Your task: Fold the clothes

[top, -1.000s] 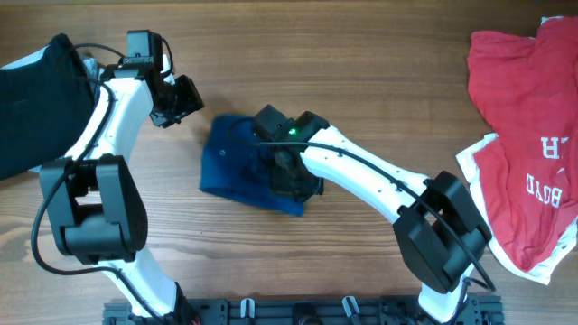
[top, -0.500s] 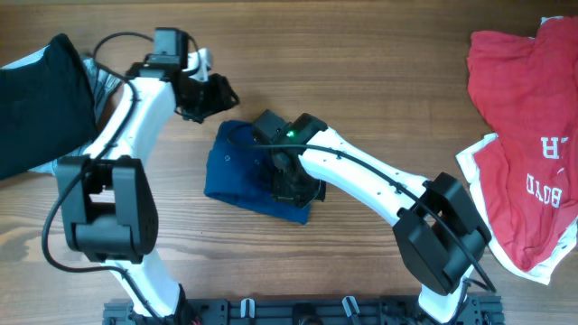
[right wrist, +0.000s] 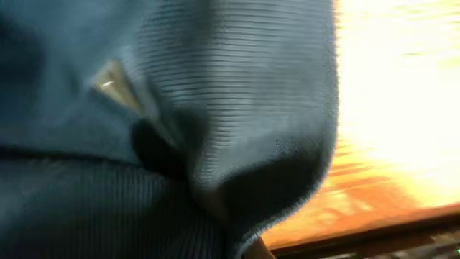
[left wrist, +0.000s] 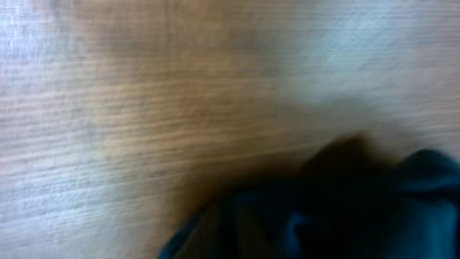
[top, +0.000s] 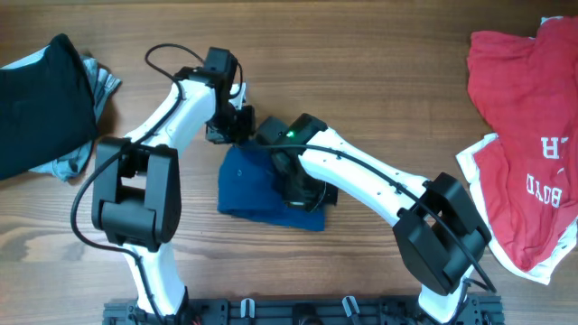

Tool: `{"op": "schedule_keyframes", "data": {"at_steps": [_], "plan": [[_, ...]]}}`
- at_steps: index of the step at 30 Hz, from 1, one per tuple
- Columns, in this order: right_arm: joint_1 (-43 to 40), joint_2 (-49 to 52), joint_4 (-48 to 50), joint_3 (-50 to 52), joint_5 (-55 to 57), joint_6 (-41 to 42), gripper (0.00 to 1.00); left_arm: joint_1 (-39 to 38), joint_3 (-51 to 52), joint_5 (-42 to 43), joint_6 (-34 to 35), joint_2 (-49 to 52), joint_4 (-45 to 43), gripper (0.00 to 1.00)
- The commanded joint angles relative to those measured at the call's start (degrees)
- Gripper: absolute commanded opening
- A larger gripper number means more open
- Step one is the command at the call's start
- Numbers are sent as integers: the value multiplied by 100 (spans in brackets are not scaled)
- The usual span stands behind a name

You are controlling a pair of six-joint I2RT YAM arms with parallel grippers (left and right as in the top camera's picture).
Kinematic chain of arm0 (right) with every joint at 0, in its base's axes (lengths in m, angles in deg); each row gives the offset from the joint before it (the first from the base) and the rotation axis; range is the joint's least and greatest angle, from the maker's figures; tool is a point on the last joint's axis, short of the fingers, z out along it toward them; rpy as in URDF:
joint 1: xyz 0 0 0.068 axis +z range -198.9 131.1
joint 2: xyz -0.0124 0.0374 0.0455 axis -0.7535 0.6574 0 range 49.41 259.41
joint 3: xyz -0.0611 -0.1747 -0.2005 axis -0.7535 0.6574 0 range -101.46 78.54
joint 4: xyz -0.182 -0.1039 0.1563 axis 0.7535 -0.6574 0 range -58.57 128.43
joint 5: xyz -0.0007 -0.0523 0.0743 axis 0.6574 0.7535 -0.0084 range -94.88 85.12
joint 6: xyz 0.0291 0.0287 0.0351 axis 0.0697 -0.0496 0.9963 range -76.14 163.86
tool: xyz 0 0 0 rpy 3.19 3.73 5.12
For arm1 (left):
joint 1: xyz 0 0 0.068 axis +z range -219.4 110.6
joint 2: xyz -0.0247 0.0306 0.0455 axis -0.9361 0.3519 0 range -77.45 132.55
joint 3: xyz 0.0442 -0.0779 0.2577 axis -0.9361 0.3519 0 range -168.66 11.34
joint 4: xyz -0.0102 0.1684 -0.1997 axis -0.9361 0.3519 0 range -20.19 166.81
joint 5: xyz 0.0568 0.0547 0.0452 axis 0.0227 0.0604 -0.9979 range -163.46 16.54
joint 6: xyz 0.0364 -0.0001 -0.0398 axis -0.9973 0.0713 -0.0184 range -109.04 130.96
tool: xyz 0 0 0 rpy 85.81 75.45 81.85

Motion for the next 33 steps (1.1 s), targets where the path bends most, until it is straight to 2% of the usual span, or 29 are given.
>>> {"op": "schedule_keyframes", "data": {"at_steps": [1,3,5,6,9,12,17,19,21,23,25,27,28,29,31,33], "plan": [[-216,-127,-153,31,623,236,4,74,219,-647,2,22,170,4],[-514,-127,-83,31,660,-9,4,155,243,-525,422,22,400,4],[-754,-127,-52,31,660,-280,4,138,243,61,625,22,732,4],[-800,-127,-142,31,573,-280,4,85,247,280,625,22,966,4],[-787,-127,-750,37,356,-260,6,26,249,229,621,22,1056,4],[-787,-127,-1150,127,483,-275,16,31,249,170,621,22,1045,4],[-820,-212,-1353,179,920,579,20,26,249,170,619,22,994,4],[-831,-439,-1154,164,824,433,20,26,249,170,619,22,977,4],[-831,-881,-437,136,264,-780,22,26,249,170,619,22,966,4],[-831,-1108,46,138,-317,-1727,36,26,249,170,619,22,944,4],[-831,-1043,361,188,-199,-1926,38,26,249,173,619,22,929,11],[-831,-942,1126,358,-299,-2140,37,24,249,173,621,22,929,11],[-831,-859,1650,531,-699,-2304,37,24,249,173,621,22,927,11],[-831,-778,1803,682,-944,-2262,37,24,249,173,619,22,927,11],[-857,-527,1797,1410,-481,-1335,35,26,249,168,616,22,927,15],[-922,-485,1823,1882,-144,-774,34,26,249,125,616,22,927,17]]}}
